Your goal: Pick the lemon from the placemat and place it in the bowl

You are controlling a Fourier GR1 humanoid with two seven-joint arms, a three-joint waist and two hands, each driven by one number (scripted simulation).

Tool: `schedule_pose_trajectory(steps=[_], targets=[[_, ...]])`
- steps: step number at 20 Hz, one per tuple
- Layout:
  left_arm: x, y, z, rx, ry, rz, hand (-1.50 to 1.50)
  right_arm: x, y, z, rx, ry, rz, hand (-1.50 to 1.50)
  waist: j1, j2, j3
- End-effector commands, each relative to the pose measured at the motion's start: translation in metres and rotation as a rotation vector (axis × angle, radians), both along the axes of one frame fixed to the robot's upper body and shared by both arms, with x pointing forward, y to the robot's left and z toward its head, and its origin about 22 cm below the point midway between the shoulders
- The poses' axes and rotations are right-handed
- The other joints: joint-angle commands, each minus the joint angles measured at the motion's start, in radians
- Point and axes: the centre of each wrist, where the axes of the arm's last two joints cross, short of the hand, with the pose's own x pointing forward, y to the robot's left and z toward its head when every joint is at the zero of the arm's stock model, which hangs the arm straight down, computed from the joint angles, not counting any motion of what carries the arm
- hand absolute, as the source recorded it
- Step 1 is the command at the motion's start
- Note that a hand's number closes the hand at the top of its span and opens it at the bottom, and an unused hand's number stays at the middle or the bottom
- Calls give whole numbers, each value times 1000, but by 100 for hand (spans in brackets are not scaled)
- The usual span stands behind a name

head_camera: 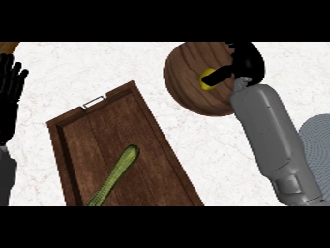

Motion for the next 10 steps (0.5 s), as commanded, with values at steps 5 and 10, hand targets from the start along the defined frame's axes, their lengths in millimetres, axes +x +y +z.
schedule_pose_trajectory(steps=[5,10], targets=[[-3,-3,0,-7,3,-17,0,4,-24,-21,148,-320,-104,-150,-1,-2,1],[5,-1,5,-14,5,13,0,-6,-35,-34,165,-485,-239,-150,-18,-6,0]])
